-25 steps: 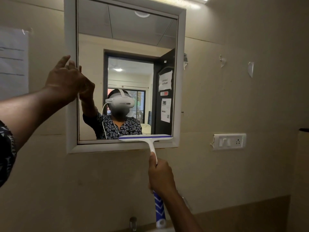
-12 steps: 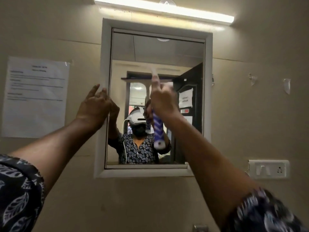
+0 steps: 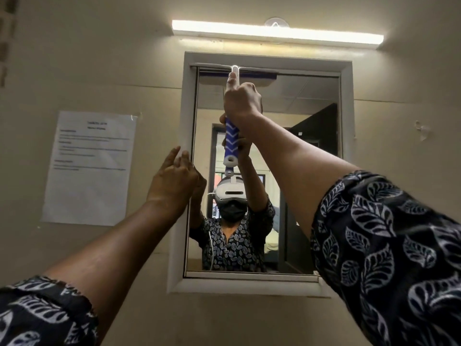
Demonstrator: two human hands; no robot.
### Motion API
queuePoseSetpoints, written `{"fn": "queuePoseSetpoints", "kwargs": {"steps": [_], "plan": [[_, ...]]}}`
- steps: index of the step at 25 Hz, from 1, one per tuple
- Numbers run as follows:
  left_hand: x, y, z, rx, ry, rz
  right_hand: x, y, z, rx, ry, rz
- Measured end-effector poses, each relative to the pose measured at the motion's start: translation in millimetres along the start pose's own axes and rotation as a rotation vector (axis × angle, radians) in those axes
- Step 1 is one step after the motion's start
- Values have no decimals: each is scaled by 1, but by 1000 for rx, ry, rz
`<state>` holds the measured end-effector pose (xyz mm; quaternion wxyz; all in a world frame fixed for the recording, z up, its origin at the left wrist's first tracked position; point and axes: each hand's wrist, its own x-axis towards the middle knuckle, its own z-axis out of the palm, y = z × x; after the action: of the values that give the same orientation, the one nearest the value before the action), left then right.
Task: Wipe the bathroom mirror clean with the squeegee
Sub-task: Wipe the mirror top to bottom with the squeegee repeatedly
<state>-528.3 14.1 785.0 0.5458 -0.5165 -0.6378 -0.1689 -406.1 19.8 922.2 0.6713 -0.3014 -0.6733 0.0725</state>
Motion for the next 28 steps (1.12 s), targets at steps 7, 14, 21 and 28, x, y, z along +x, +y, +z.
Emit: {"fn": "queuePoseSetpoints", "kwargs": {"steps": [7,14,21,28], "plan": [[-1,-2,-3,-3,-22,4,4,4,9,-31,92,32],[0,-1,-4,4,-23,7,3,13,-10,-194,-12,7],[-2,-9,4,-17,-33,34,-26,26,-11,-212,24,25],[-10,-27,11,-146,-90,24,-114,78,4,-146,-33,71]]}}
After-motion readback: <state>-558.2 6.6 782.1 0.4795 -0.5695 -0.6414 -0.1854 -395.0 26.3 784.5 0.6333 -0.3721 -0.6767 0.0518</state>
